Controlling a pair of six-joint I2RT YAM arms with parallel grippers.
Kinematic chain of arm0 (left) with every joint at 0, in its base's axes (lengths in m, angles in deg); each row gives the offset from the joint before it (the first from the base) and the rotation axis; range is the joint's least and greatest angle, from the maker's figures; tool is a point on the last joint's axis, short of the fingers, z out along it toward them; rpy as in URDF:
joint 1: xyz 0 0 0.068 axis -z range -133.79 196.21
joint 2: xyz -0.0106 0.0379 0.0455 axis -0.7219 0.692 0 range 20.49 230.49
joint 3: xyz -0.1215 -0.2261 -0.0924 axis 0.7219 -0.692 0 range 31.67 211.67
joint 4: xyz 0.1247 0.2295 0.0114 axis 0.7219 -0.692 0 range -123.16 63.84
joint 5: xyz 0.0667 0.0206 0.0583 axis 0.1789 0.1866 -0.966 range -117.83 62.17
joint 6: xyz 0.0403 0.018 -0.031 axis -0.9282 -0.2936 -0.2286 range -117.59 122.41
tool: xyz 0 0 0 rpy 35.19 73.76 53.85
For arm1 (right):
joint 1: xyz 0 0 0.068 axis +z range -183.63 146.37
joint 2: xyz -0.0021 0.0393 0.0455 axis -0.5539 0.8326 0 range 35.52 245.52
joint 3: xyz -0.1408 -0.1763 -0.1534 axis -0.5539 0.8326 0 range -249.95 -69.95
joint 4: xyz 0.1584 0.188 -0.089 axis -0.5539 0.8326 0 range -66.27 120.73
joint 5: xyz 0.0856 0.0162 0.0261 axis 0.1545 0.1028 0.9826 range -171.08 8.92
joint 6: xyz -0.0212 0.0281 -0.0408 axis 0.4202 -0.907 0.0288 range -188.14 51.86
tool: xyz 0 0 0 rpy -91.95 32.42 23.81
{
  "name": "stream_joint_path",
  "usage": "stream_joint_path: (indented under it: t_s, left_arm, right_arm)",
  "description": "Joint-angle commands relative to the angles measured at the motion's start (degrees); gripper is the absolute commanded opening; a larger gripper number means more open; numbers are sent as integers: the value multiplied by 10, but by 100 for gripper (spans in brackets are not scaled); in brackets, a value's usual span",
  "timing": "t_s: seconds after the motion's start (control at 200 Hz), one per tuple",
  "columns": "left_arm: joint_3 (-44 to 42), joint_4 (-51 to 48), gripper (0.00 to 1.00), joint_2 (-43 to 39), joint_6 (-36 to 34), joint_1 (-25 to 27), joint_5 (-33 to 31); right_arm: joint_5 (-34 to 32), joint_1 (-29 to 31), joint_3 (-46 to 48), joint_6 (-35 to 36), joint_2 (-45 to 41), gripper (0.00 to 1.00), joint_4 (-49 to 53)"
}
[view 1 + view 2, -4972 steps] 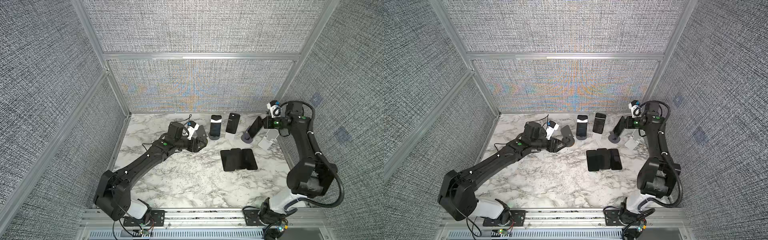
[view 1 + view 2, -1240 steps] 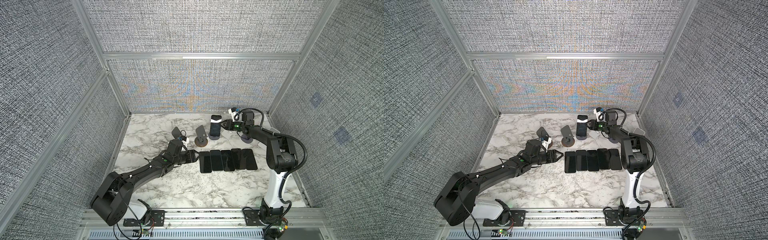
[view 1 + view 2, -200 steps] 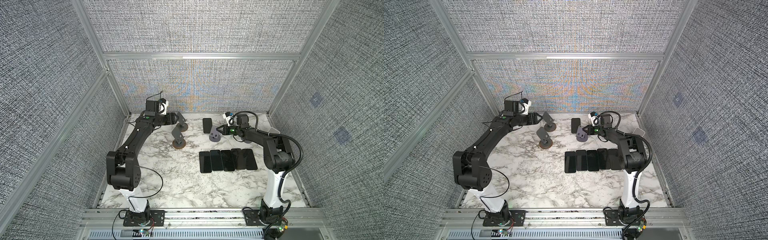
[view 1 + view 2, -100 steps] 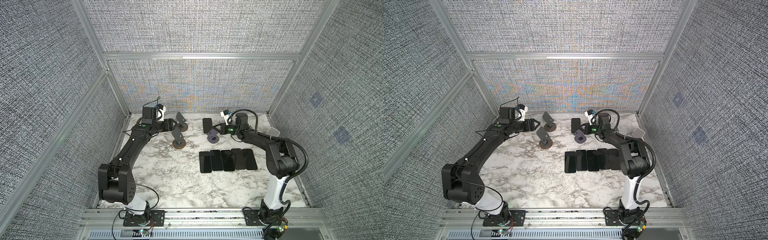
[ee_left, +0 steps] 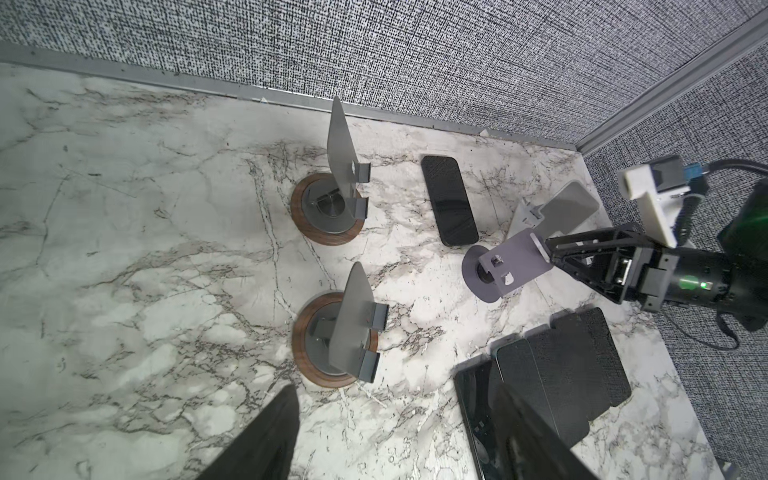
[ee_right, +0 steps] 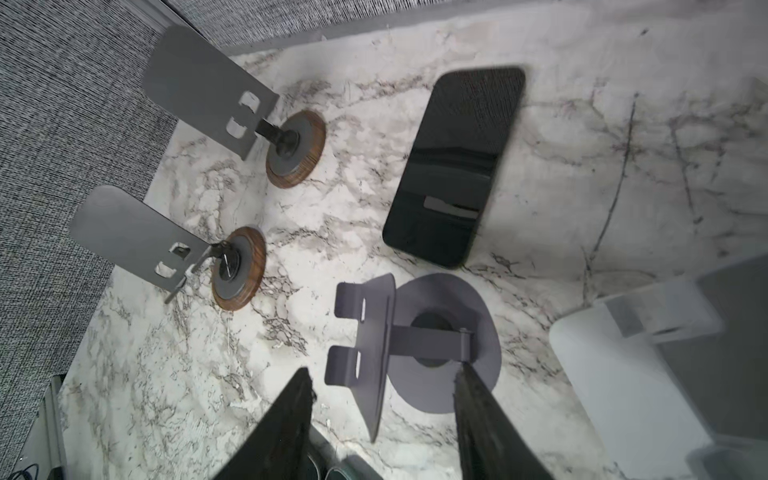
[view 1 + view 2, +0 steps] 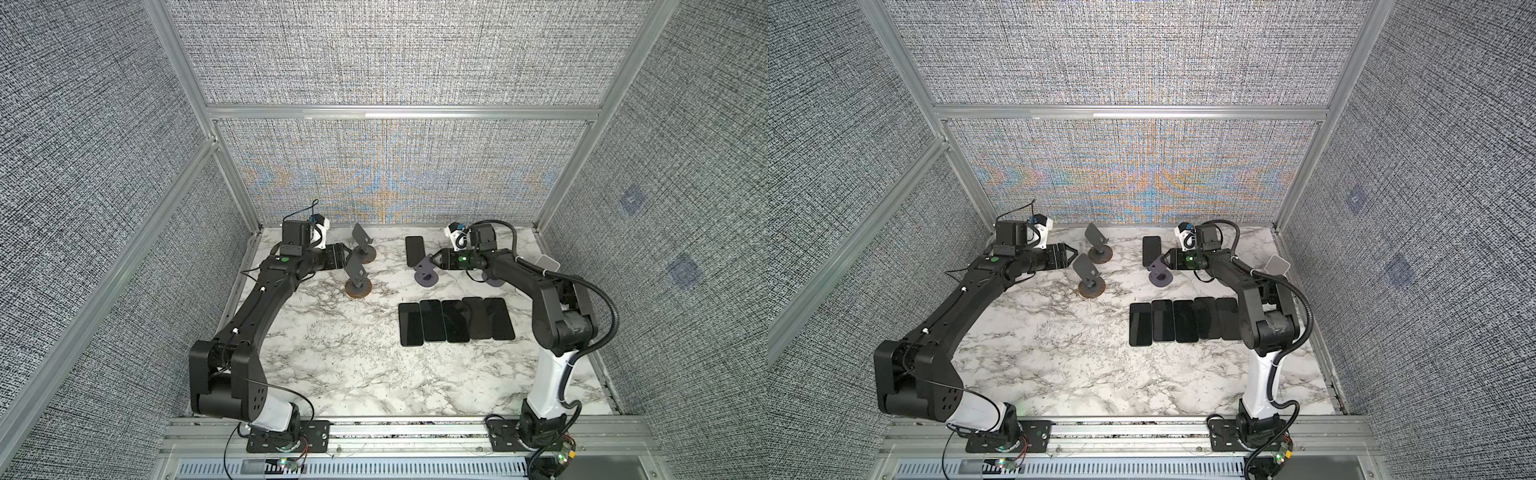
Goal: Remove the phone from the phone stand
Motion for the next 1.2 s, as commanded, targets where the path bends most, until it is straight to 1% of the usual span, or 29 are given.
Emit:
stream_joint_path:
  t_s: [0.0, 0.09, 0.14, 0.195, 0.215, 0.235, 0.26, 0.385, 0.51, 0.62, 0.7, 0.76, 0.85, 0.915, 0.99, 1.085, 1.095, 1.12, 1.14, 1.145, 1.155, 1.196]
  left_arm:
    - [-31, -4, 75, -29, 17, 0, 8]
    - [-72, -5, 75, -70, 25, 0, 3]
    - [-89, -13, 75, -92, 25, -1, -4]
    - [-103, -26, 75, -113, 20, 0, -14]
    - [-107, -31, 75, -120, 17, 0, -18]
    - [-110, -37, 75, -126, 14, 0, -22]
    - [-112, -41, 75, -134, 9, 0, -26]
    - [-118, -56, 75, -164, -13, 0, -41]
    - [-93, -80, 75, -172, -24, 0, -43]
    - [-75, -89, 75, -176, -29, 0, -45]
    - [-58, -105, 75, -171, -39, 0, -53]
    - [-45, -125, 75, -164, -36, -1, -72]
    - [-35, -139, 75, -163, -48, -1, -88]
    - [-30, -149, 75, -162, -53, 0, -96]
    - [-30, -156, 75, -168, -55, 0, -103]
    - [-36, -158, 74, -169, -73, 0, -80]
    - [-36, -159, 75, -169, -76, -1, -78]
    - [-35, -159, 75, -165, -85, 0, -63]
    - [-36, -159, 74, -163, -91, -1, -52]
    - [-35, -159, 75, -163, -92, 0, -51]
    - [-35, -159, 75, -161, -94, 0, -47]
    - [-36, -157, 76, -156, -100, 0, -26]
  right_arm:
    - [-1, 7, -18, -8, 12, 47, 21]
    - [-1, 12, -30, -17, 23, 43, 20]
    - [-2, 14, -34, -19, 26, 37, 19]
    - [-9, 18, -33, -21, 26, 22, 14]
    - [-15, 19, -31, -23, 25, 13, 12]
    - [-19, 20, -29, -24, 23, 5, 9]
    - [-26, 21, -26, -25, 21, 0, 6]
    - [-33, 22, -17, -32, 9, 0, -2]
    - [-43, 35, -11, -34, -14, 0, 3]
    - [-38, 55, -5, -42, -31, 0, -7]
    - [-33, 72, -7, -54, -32, 0, -21]
    - [-34, 84, -11, -61, -28, 0, -37]
    - [-32, 97, -42, -68, 0, 0, -37]
    - [-36, 100, -66, -67, 14, 0, -17]
    - [-60, 98, -64, -65, 7, 0, -6]
    - [-72, 83, -40, -74, -19, 0, 4]
    - [-73, 81, -34, -77, -23, 1, 0]
    - [-75, 75, -19, -84, -33, 9, -9]
    - [-75, 71, -7, -88, -40, 16, -16]
    - [-75, 70, -5, -89, -40, 20, -18]
    - [-75, 67, 1, -92, -45, 23, -22]
    - [-73, 59, 17, -102, -56, 36, -28]
